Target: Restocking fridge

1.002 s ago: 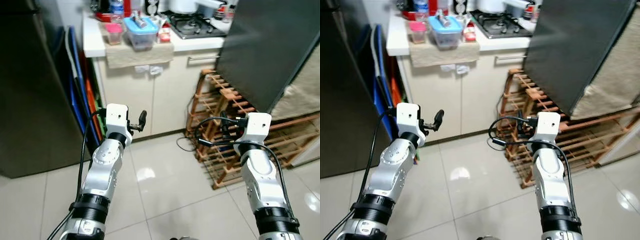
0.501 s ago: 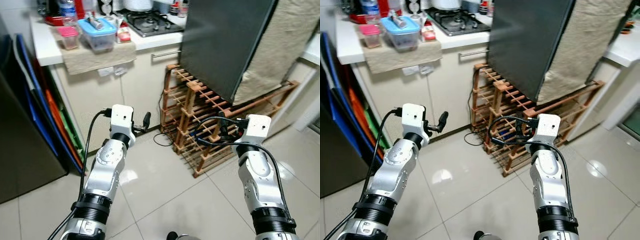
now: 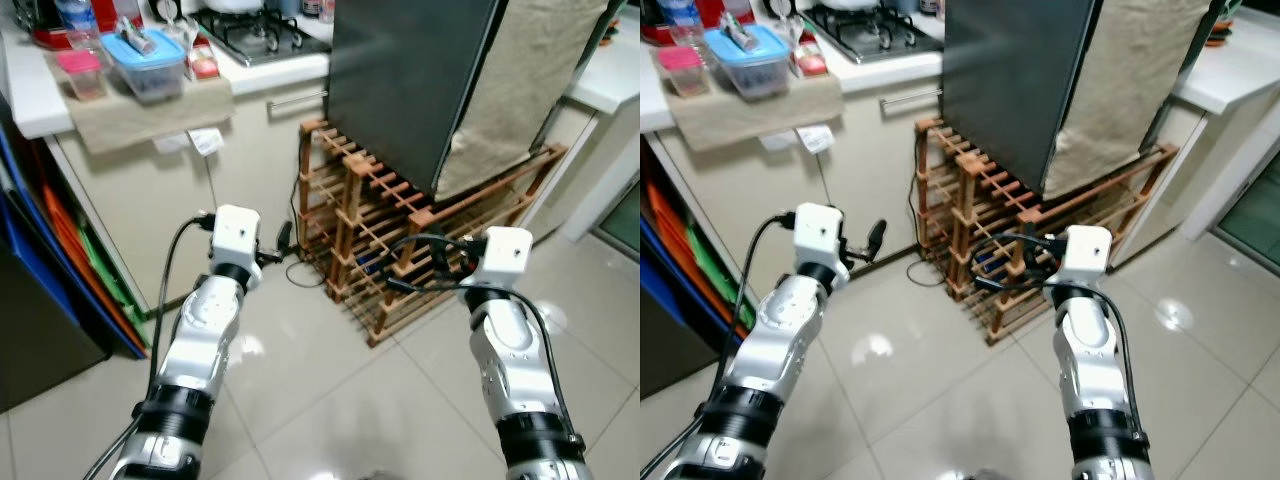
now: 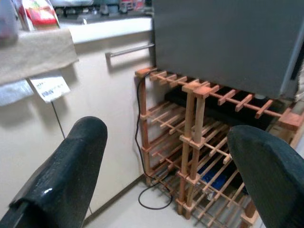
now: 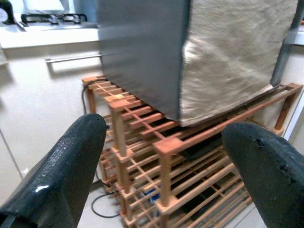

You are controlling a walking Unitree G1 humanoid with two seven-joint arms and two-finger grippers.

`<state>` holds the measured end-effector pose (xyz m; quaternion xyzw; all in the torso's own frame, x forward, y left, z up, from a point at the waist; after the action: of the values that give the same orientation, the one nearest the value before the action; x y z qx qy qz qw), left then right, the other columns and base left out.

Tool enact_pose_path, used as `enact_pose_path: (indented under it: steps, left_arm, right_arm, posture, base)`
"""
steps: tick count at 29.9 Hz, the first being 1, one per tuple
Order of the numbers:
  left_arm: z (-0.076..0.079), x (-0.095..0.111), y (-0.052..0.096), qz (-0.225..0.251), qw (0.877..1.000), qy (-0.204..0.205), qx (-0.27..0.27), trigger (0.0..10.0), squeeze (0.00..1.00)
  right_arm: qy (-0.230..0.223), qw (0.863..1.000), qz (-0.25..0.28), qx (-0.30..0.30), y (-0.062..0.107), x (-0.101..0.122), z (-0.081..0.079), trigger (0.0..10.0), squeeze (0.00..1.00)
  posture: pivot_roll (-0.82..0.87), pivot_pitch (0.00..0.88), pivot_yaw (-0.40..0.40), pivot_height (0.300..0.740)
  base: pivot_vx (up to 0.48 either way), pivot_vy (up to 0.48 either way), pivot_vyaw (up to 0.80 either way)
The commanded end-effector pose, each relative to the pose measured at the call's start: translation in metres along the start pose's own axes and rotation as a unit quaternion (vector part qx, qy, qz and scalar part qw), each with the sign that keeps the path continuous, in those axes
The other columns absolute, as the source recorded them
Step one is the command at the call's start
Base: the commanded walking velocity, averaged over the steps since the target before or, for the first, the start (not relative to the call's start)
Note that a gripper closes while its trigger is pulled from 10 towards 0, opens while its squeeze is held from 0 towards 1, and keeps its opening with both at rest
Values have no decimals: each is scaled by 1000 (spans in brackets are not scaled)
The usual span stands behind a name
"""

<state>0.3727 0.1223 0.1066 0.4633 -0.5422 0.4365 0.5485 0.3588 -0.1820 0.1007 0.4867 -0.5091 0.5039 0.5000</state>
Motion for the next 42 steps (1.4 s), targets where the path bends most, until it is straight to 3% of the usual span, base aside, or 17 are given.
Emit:
enact_pose_path:
  steps: [1,14,21,42]
  left_arm:
    - [13,2,-3,4,1000,3,-19,10000,0]
    - [5,0,-5,-4,1000,16,4,10000,0]
    - [10,2,-3,3,1000,22,-11,10000,0]
    - [2,6,0,21,999,37,12,10000,0]
  right_arm:
    - [4,1000,2,-12,2,0,9,10000,0]
    - [2,1000,-1,-17,4,-2,12,10000,0]
    - [7,1000,4,-16,5,-1,11,10000,0]
    - [13,1000,-7,-7,4,-4,9,10000,0]
  posture:
    - [-26,0,-14,735]
    - [-36,0,-12,735]
    - [-37,0,-15,735]
    - [-37,0,-24,735]
  base:
    - [0,-428,-544]
    - [0,-131,-540]
    - [0,0,-232]
    - [462,0,0]
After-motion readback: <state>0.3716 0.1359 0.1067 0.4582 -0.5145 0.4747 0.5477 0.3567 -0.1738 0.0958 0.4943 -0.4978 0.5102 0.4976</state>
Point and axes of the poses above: a point about 5 cm out from each wrist's last joint towards the gripper, its own y axis pointing back from the gripper into the wrist, its own x axis along the axis of the wrist's last joint, z = x × y, the point moved 5 cm from there along -y, pointing out of the wrist towards the gripper, and after that the axes turned 3 degrees about y, right-handed, at the moved point
